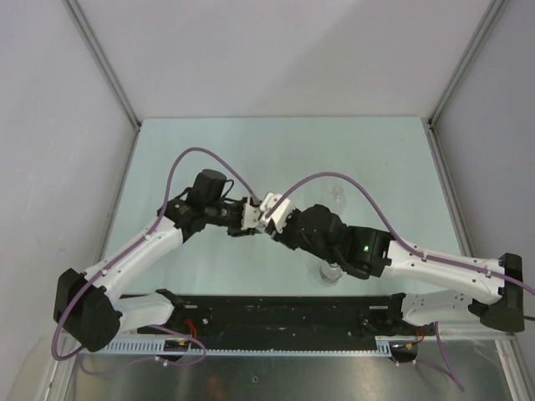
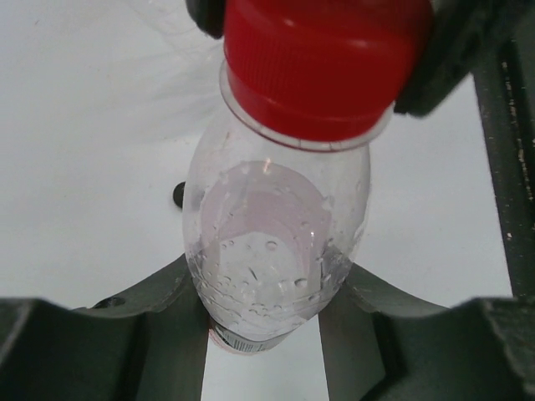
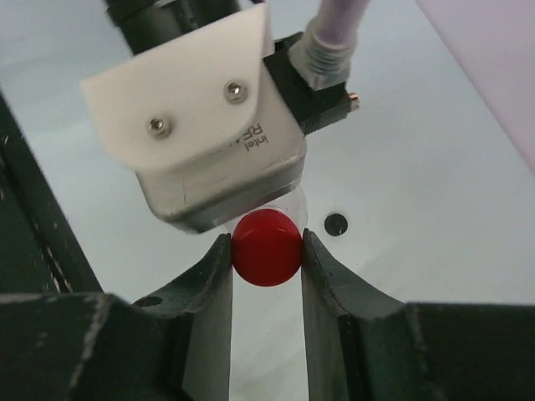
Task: Screw on the bottle caps
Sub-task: Screw the bottle cap onto the plastic bottle.
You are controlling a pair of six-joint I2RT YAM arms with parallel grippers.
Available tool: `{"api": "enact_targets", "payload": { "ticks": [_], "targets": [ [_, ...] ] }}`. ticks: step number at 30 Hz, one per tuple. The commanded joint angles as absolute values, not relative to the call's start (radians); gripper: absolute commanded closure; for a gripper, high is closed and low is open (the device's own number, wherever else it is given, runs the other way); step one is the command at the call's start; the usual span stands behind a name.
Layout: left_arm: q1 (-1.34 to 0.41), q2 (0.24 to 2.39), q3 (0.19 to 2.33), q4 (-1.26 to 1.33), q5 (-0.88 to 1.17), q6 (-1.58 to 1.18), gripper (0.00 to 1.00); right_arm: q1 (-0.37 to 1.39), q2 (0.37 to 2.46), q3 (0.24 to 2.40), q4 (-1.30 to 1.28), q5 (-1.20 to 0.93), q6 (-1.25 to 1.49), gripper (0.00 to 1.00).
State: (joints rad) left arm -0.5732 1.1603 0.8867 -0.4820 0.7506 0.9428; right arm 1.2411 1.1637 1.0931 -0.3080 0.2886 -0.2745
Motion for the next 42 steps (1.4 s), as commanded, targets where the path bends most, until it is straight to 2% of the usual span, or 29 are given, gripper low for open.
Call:
{"api": "enact_targets", "payload": {
  "ticks": [1, 7, 11, 19, 25, 33, 39, 42],
  "targets": [
    [-0.581, 1.175, 0.999, -0.379, 0.757, 0.827, 0.51, 1.245, 1.224, 1.091, -0.146, 0.531, 0.012, 1.0],
    [-0.581, 1.19, 1.002, -0.265, 0.747, 0.724, 0.51, 1.233, 1.216, 1.092, -0.119, 0.816, 0.375, 1.0],
    [-0.589, 1.188, 1.007, -0.209, 0.731, 0.676, 0.51, 1.235, 1.217, 1.092, -0.141, 0.953, 0.516, 1.0],
    [-0.664, 1.201, 1.054, -0.118, 0.648, 0.634, 0.51, 1.223, 1.224, 1.093, -0.118, 1.175, 0.683, 1.0],
    [-0.731, 1.239, 1.133, -0.065, 0.55, 0.61, 0.51, 1.191, 1.154, 1.095, -0.125, 1.31, 0.744, 1.0],
    [-0.822, 1.285, 1.238, -0.04, 0.331, 0.606, 0.55, 1.04, 1.074, 1.095, -0.035, 1.192, 0.661, 1.0],
    [-0.861, 1.24, 1.124, 0.048, 0.232, 0.457, 0.56, 0.976, 1.035, 1.096, 0.054, 1.018, 0.56, 1.0],
    [-0.867, 1.204, 1.036, 0.11, 0.19, 0.39, 0.57, 0.956, 1.013, 1.096, 0.077, 0.867, 0.498, 1.0]
  ]
}}
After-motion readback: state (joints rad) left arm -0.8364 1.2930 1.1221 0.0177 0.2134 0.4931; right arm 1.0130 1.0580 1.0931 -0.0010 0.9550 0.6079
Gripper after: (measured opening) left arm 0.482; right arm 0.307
